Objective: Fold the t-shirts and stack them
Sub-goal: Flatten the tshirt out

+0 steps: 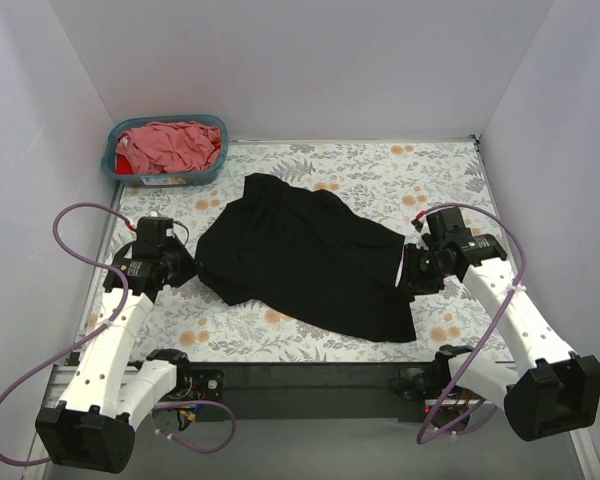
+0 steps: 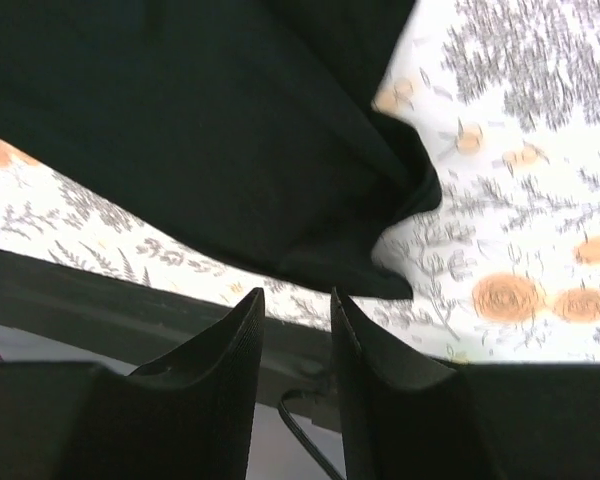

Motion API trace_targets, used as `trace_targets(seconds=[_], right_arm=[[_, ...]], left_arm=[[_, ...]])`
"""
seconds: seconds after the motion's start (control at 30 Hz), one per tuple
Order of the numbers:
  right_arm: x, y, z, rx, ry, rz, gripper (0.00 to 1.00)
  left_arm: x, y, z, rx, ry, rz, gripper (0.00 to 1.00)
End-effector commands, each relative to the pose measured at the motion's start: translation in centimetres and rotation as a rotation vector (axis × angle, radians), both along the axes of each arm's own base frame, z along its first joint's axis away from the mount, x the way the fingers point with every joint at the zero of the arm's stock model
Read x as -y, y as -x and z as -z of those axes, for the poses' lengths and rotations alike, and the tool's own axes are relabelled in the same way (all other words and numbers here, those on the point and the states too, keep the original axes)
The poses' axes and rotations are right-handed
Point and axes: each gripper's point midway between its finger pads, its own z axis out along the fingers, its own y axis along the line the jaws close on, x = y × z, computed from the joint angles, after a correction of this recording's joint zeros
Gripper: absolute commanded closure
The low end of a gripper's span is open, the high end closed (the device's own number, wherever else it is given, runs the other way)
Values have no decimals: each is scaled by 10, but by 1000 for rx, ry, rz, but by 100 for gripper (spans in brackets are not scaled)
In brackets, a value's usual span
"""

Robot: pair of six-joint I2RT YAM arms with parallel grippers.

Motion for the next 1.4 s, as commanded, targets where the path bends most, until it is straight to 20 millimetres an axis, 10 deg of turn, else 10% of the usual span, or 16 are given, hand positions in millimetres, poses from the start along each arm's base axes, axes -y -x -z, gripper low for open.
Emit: trace_targets(seconds=[0.0, 0.73, 0.9, 1.03, 1.13, 1.17, 1.33, 1.37], right_arm=[[-17, -35, -14, 95, -70, -26, 61], [15, -181, 116, 113, 71, 198, 78], [28, -255, 114, 159, 60, 264, 77], [35, -363, 96, 276, 70, 281, 74], [46, -397, 103, 250, 108, 264, 73], [47, -422, 68, 329, 105, 260, 71], [52, -406, 1, 413, 116, 253, 50], [61, -380, 24, 341, 164, 266, 48]], left_arm=[[-9, 1, -3, 22, -27, -36, 100], [3, -13, 24, -63, 4, 12, 100], [5, -36, 33, -77, -7, 22, 100], [11, -60, 42, -92, 0, 38, 100], [26, -75, 44, -94, 57, 90, 100], [28, -79, 45, -96, 64, 102, 100], [36, -72, 47, -129, 93, 145, 100], [37, -65, 49, -137, 104, 155, 100]])
